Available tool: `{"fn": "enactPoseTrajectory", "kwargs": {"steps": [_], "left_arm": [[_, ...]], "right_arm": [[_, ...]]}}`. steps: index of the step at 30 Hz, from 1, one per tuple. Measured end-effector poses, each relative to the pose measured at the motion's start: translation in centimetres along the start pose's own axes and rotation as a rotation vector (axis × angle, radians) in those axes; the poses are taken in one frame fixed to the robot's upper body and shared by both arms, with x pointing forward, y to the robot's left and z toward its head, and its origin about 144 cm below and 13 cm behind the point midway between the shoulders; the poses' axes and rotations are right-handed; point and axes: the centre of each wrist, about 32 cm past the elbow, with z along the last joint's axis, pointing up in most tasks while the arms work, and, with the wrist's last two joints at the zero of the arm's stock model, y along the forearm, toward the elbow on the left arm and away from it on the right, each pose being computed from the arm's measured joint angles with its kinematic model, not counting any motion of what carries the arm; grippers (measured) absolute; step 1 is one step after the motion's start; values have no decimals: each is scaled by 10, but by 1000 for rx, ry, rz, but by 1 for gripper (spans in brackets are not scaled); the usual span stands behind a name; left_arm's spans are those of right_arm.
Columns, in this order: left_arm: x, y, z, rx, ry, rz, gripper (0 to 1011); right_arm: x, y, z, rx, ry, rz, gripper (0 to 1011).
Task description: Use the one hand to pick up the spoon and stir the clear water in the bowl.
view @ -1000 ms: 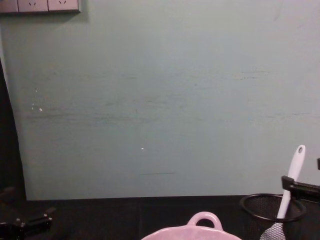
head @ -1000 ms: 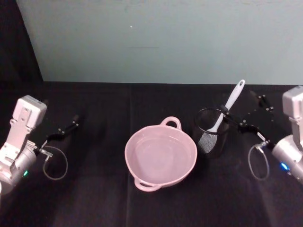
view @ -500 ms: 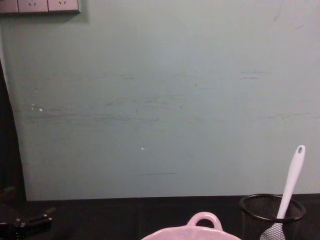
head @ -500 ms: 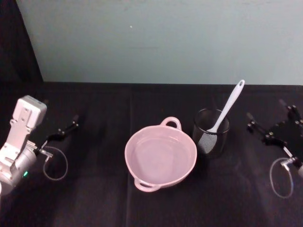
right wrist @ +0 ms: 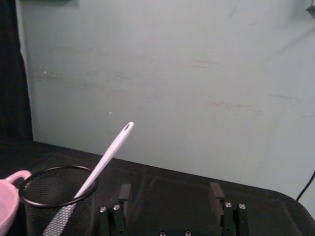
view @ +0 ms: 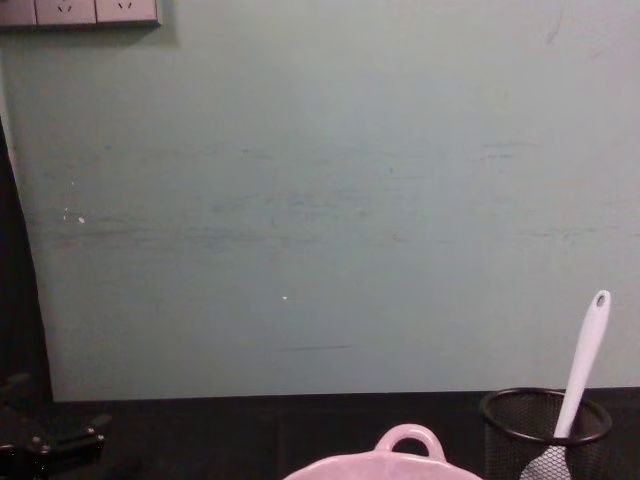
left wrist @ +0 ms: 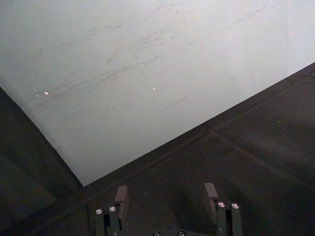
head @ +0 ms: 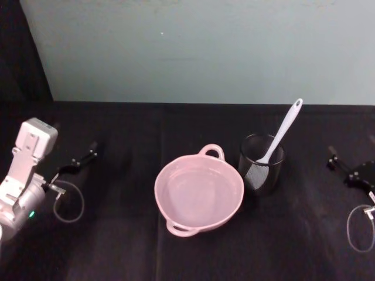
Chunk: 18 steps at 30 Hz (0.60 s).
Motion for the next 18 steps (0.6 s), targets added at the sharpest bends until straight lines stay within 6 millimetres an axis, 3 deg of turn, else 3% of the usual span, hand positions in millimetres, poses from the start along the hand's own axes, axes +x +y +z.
{"fn": "enactPoseTrajectory", "kwargs": {"steps": [18], "left_arm": [[0, 0, 0, 0, 0, 0, 1005]], "right_arm": [[-1, 0, 2, 2, -3, 10, 1002]]}}
